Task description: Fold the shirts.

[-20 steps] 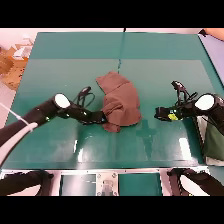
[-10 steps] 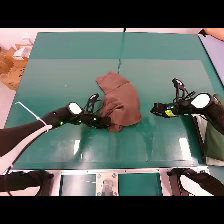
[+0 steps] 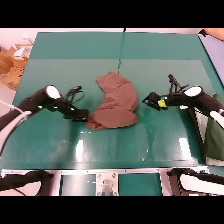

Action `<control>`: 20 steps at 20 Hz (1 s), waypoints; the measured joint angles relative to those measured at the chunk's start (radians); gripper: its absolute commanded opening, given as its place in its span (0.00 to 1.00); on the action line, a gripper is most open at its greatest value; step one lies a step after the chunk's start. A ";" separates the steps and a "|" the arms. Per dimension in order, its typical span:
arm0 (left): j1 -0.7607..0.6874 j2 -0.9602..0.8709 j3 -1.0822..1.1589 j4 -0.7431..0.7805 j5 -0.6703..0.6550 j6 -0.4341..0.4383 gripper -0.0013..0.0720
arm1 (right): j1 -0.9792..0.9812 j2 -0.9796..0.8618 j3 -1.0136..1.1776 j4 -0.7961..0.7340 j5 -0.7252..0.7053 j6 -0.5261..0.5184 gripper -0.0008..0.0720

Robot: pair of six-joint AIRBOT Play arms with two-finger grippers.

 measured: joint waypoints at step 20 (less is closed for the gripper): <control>0.385 0.048 0.010 0.304 -0.086 0.013 0.05 | 0.167 -0.453 0.415 0.356 0.012 -0.082 0.04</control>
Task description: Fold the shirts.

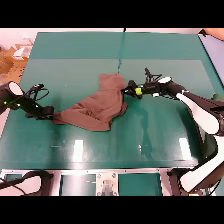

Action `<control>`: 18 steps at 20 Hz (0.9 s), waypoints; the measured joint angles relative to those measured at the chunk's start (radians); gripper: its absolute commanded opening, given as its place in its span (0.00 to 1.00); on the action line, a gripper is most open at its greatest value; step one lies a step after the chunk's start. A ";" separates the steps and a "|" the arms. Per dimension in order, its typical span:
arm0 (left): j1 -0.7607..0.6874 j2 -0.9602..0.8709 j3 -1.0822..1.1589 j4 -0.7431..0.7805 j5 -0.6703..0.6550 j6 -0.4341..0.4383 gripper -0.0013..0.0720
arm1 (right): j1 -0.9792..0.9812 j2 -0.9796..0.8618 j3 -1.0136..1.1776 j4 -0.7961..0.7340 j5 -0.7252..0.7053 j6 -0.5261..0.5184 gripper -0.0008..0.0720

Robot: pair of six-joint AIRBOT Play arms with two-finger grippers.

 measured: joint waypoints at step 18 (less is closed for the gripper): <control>0.002 0.000 0.103 0.072 -0.055 0.014 0.05 | -0.055 0.011 0.153 -0.145 0.111 -0.012 0.85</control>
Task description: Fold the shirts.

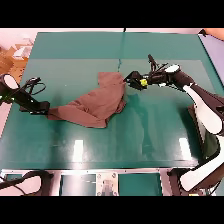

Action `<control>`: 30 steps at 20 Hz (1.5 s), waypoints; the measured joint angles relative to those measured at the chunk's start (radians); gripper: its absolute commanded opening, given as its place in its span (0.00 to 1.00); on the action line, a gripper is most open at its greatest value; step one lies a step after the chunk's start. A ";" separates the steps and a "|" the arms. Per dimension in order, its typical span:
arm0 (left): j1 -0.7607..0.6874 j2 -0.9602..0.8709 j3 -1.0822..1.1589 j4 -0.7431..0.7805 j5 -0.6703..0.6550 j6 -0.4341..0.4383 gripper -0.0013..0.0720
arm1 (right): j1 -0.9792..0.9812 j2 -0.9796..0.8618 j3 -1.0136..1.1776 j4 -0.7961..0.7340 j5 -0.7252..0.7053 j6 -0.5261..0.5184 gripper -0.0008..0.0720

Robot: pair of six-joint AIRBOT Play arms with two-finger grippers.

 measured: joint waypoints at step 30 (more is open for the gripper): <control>0.000 0.493 0.871 -0.038 0.014 -0.021 0.05 | -0.290 0.769 0.408 0.217 0.067 -0.039 0.03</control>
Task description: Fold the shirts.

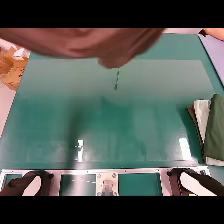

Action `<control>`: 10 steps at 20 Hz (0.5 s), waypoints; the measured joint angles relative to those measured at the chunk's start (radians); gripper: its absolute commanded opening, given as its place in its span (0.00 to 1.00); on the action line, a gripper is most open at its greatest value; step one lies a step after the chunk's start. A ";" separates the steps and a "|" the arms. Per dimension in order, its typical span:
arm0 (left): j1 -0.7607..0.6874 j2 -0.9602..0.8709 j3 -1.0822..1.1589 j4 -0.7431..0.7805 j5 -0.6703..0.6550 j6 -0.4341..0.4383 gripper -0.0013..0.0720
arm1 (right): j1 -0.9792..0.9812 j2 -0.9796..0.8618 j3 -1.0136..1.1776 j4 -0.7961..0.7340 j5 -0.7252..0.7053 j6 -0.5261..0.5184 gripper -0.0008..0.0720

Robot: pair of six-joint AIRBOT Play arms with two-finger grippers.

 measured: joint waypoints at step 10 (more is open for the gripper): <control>0.000 0.019 -0.270 -0.187 -0.005 0.016 0.05 | -0.068 0.084 -0.213 -0.099 0.025 -0.004 0.04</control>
